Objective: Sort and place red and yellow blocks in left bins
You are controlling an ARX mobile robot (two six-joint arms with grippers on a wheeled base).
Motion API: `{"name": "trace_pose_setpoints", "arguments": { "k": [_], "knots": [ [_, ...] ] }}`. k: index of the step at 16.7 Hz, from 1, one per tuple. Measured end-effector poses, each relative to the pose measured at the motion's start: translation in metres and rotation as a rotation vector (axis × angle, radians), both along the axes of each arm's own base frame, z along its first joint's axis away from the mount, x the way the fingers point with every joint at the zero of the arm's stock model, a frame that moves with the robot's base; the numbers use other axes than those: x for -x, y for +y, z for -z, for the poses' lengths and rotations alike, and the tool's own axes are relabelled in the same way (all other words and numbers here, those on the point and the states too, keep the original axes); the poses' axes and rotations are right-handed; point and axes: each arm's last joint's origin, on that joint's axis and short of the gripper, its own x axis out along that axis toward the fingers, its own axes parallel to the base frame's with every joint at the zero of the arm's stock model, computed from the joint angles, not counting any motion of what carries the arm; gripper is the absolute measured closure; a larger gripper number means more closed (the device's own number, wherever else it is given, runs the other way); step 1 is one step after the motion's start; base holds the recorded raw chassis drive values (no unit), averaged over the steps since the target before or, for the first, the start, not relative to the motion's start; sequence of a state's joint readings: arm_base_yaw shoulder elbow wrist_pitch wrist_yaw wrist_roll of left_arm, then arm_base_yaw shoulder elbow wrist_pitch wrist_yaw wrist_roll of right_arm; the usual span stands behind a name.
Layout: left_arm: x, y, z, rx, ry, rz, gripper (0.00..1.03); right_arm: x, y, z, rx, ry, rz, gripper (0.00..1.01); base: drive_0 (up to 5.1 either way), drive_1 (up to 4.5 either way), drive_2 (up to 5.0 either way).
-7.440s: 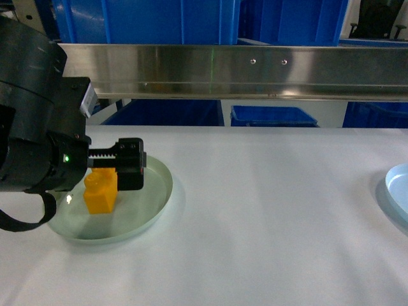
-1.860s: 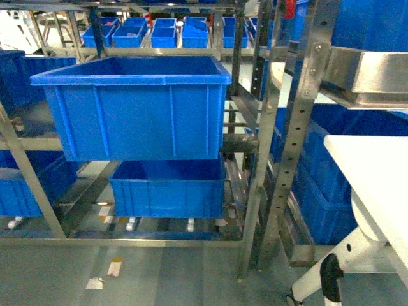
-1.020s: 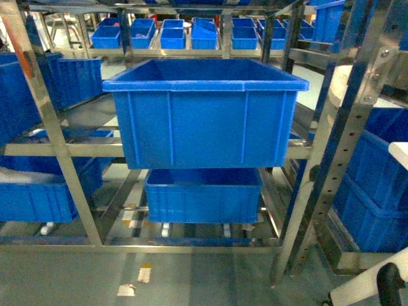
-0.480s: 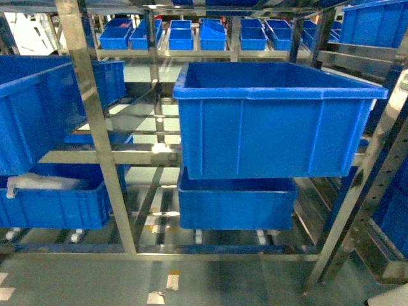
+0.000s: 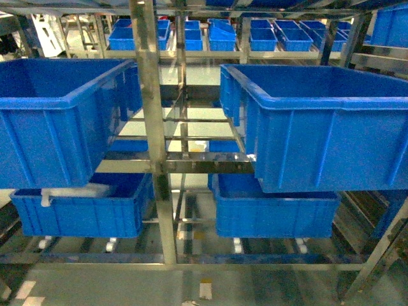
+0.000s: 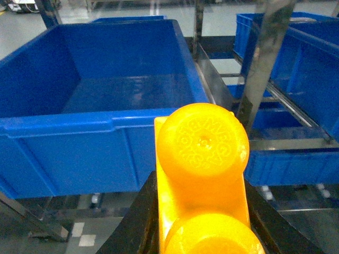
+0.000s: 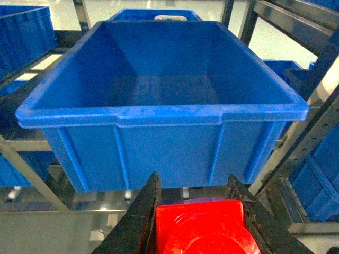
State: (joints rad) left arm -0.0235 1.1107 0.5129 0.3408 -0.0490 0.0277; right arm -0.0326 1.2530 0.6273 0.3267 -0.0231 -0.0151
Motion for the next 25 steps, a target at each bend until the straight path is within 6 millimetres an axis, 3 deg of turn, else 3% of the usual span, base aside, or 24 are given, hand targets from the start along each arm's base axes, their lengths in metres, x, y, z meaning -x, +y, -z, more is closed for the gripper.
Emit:
{"name": "trace_pose_setpoints", "arguments": {
  "k": [6, 15, 23, 25],
  "knots": [
    [0.0, 0.0, 0.001, -0.001, 0.006, -0.004, 0.75, 0.0, 0.002, -0.001, -0.001, -0.001, -0.008, 0.73, -0.8, 0.58, 0.3],
    [0.0, 0.0, 0.0, -0.001, 0.0, -0.001, 0.75, 0.001, 0.001, -0.003, 0.0, -0.011, -0.008, 0.73, 0.0, 4.24, -4.2],
    [-0.001, 0.0, 0.001, -0.001, 0.005, -0.002, 0.75, -0.001, 0.001, 0.0, -0.011, 0.01, -0.006, 0.73, 0.0, 0.0, 0.0],
    [-0.001, 0.0, 0.001, -0.001, 0.005, -0.002, 0.75, -0.017, 0.0, 0.001, -0.073, 0.064, 0.001, 0.73, 0.0, 0.0, 0.0]
  ]
}}
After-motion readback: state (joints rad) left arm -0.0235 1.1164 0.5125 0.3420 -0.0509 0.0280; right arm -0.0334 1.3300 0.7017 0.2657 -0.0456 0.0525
